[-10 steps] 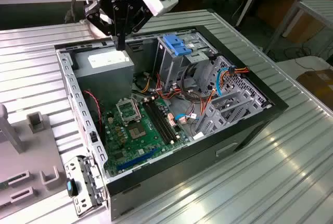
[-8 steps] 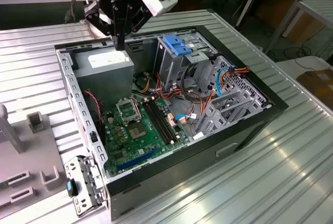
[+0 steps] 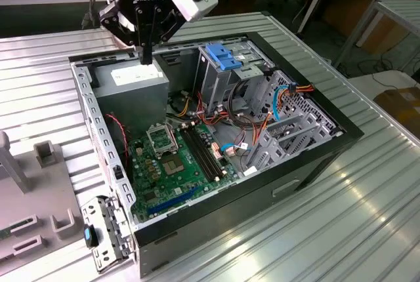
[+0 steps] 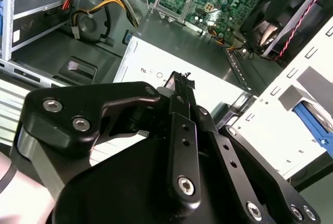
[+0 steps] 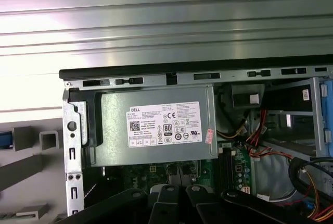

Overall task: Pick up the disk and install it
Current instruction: 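Reach for the disk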

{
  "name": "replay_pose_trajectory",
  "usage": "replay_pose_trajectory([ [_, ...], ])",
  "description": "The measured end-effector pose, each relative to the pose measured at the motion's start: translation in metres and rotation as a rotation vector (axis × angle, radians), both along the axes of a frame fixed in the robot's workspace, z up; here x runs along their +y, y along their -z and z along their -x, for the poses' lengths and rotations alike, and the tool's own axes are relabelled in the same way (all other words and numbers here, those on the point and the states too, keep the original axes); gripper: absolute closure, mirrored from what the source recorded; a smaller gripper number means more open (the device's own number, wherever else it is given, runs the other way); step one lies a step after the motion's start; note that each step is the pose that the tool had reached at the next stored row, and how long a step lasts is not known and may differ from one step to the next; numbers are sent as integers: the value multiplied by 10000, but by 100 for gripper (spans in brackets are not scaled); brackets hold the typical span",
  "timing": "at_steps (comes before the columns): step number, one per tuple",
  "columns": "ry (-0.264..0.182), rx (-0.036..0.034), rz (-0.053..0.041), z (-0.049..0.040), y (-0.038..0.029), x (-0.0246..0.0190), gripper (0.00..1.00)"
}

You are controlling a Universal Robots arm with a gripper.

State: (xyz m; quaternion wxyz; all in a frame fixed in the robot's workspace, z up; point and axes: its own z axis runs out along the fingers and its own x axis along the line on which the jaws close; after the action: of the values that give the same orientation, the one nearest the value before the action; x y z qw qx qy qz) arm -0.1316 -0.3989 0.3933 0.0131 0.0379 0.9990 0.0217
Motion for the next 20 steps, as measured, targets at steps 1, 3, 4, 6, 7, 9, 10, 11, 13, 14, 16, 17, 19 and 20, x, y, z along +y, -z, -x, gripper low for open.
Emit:
replay_pose_trajectory([
  [1, 0, 1, 1, 14, 0, 0, 89],
  [3, 0, 1, 0, 27, 0, 0, 89],
  [4, 1, 1, 0, 35, 0, 0, 89],
  [6, 1, 2, 1, 62, 0, 0, 89],
  [7, 1, 2, 1, 67, 0, 0, 89],
  [9, 0, 4, 1, 78, 0, 0, 89],
  [10, 0, 4, 1, 84, 1, 0, 89],
  [11, -1, 5, 1, 86, 1, 0, 89],
  [13, 1, 6, 1, 93, 1, 0, 89],
  [14, 1, 6, 1, 97, 1, 0, 89],
  [16, 0, 7, 1, 106, 1, 0, 89],
  [17, 0, 8, 1, 117, 1, 0, 89],
  [19, -1, 8, 1, 137, 2, 0, 89],
  [20, 0, 7, 0, 146, 2, 0, 89],
])
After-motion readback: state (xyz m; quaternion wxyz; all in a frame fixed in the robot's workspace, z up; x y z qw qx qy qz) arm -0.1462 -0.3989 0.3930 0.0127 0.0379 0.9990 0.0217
